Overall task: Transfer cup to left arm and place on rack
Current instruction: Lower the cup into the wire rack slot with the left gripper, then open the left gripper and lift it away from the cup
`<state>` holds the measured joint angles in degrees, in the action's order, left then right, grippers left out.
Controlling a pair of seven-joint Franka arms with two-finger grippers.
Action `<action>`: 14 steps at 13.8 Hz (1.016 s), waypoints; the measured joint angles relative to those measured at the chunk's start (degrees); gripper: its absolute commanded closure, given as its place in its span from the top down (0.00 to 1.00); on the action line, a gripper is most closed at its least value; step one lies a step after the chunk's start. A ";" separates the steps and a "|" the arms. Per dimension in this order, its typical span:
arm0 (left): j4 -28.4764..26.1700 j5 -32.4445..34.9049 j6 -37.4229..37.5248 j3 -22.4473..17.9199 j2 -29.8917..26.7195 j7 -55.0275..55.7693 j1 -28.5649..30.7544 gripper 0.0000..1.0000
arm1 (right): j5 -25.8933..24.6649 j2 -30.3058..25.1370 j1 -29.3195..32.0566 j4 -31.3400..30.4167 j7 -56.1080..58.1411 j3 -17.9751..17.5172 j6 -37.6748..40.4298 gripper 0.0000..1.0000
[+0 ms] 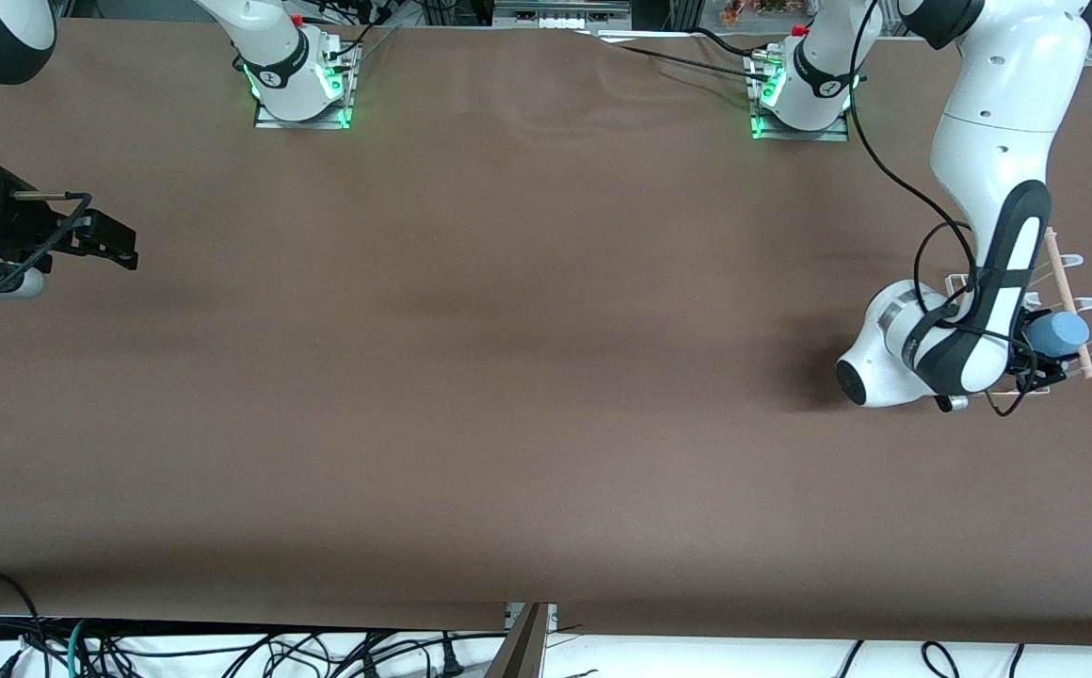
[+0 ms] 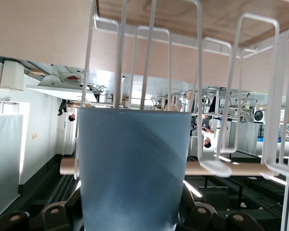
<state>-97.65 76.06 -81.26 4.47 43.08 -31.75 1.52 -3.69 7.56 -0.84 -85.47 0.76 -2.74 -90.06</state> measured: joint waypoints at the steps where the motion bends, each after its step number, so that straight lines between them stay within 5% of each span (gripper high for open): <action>1: 0.00 0.11 -0.55 -0.03 0.29 0.15 0.05 0.99 | 0.00 0.00 0.00 0.00 0.00 0.00 0.00 1.00; 11: 1.64 0.28 -1.07 -0.11 -0.64 1.74 0.17 1.00 | 0.00 0.00 0.01 0.00 0.04 0.00 -0.01 1.00; 14: 7.31 -9.02 -1.20 0.50 -2.86 2.86 0.02 1.00 | 0.00 0.00 0.01 0.00 0.04 0.00 -0.01 1.00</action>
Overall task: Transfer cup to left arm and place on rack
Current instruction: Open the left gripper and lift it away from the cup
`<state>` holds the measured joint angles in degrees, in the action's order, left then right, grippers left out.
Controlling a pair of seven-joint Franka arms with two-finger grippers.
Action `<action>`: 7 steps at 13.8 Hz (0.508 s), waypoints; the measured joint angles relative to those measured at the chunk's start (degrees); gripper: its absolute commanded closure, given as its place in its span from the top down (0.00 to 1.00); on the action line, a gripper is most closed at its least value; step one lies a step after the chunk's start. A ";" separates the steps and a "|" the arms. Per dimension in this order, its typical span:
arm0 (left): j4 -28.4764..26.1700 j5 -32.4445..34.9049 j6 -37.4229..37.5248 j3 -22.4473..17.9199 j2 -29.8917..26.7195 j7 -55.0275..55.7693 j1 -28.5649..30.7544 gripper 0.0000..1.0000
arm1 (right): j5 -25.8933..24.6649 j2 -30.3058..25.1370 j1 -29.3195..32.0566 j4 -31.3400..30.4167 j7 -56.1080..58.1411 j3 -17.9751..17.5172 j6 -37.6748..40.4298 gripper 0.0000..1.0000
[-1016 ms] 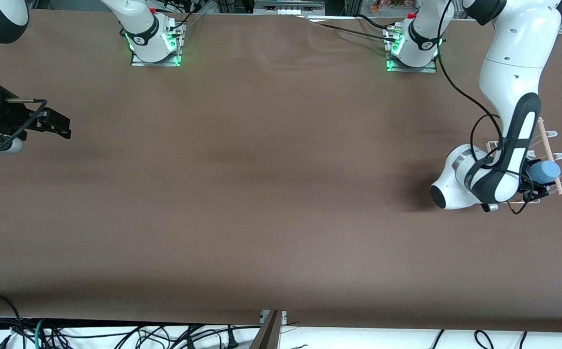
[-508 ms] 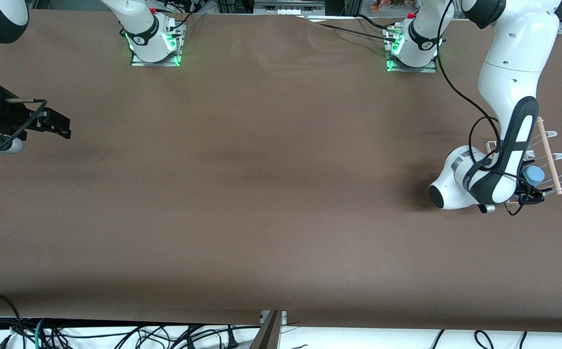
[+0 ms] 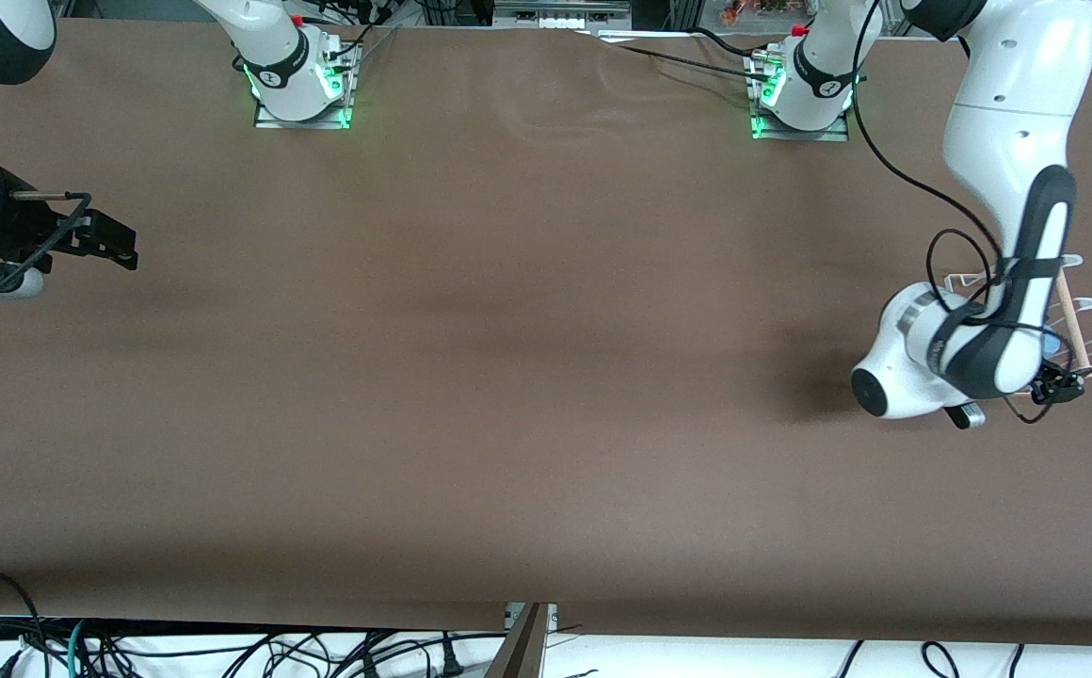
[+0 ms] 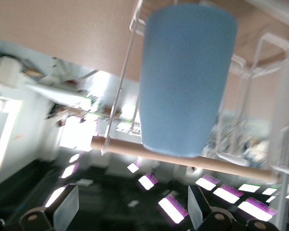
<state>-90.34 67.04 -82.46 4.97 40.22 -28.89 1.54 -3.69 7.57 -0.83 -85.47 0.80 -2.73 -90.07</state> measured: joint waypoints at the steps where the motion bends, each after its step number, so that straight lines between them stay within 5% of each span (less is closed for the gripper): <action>1: 2.14 -4.99 -0.12 0.67 -1.10 0.51 -0.04 1.00 | 0.00 0.01 0.00 0.00 0.00 0.00 0.00 1.00; 7: 7.13 -31.66 1.93 8.65 -10.68 10.17 -1.04 1.00 | 0.00 0.08 0.01 0.01 0.02 0.01 0.00 1.00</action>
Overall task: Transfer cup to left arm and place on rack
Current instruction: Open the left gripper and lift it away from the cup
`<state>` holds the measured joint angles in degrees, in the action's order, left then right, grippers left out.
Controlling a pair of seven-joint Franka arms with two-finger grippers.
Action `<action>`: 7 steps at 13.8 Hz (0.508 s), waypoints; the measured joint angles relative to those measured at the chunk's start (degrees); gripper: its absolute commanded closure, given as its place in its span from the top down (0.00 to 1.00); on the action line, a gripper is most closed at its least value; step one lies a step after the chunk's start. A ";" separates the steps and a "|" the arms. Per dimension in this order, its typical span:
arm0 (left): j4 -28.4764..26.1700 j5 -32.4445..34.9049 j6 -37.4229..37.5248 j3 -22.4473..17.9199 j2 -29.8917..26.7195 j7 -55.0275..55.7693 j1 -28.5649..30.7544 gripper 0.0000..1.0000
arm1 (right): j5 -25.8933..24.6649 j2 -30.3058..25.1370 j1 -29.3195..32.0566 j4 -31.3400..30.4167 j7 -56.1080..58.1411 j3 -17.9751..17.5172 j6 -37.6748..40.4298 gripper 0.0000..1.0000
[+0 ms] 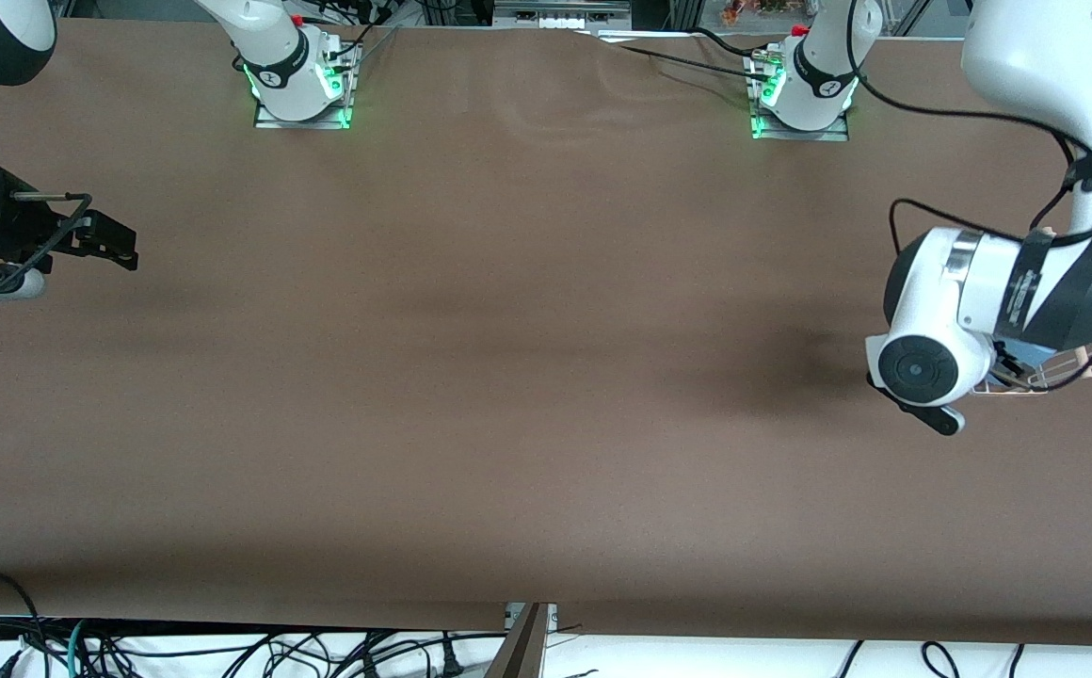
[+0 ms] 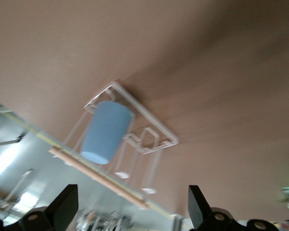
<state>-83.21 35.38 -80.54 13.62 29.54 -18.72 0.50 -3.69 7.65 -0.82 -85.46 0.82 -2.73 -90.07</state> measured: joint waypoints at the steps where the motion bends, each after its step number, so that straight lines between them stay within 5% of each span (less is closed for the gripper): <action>1: 0.18 -4.90 0.08 0.16 -1.83 1.44 0.00 1.00 | 0.00 0.01 0.00 0.00 0.00 0.00 0.00 1.00; 7: 5.11 -28.09 0.12 -0.37 -13.33 16.11 2.79 1.00 | 0.00 0.03 0.02 0.04 0.00 0.01 -0.02 1.00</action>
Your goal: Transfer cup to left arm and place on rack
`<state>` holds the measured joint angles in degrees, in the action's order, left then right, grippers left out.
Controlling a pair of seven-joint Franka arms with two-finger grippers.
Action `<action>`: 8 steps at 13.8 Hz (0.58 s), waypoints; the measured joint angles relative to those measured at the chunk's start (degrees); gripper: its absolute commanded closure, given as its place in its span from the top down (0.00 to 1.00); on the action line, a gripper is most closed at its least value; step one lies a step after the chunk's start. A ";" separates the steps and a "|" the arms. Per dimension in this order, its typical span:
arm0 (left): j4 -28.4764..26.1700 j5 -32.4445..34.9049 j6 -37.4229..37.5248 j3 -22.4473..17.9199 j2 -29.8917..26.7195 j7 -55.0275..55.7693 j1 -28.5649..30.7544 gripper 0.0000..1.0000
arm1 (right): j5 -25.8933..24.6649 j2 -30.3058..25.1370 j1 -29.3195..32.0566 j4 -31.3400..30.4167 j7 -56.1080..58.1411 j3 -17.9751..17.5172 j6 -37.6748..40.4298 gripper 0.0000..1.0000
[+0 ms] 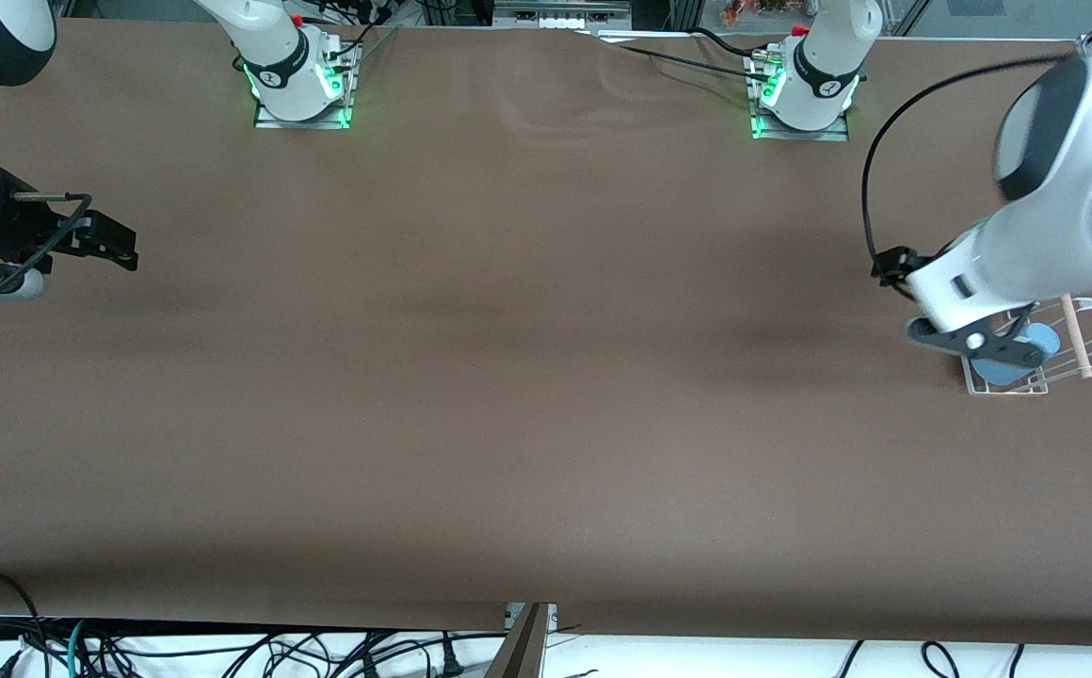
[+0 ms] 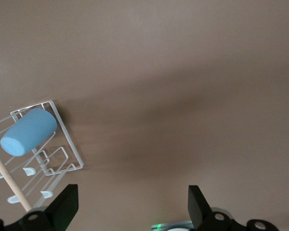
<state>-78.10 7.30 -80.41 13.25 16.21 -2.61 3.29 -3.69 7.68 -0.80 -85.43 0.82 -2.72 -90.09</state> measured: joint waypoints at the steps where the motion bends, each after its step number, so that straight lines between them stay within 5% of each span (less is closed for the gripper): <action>1: 1.15 -2.38 0.02 0.00 -1.05 0.26 1.53 1.00 | 0.02 0.00 0.01 0.00 0.00 0.01 0.00 1.00; 5: 3.48 -7.47 1.96 0.27 -3.98 0.09 5.39 1.00 | 0.08 0.00 0.07 0.01 0.00 0.02 0.00 1.00; 8: 2.89 -7.67 4.24 -4.88 -7.72 0.29 -3.28 1.00 | 0.08 0.00 0.14 0.01 0.00 0.03 0.00 1.00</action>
<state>-75.21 -0.37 -76.17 8.37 8.49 -2.33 0.02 -3.60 7.68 -0.66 -85.42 0.82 -2.69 -90.09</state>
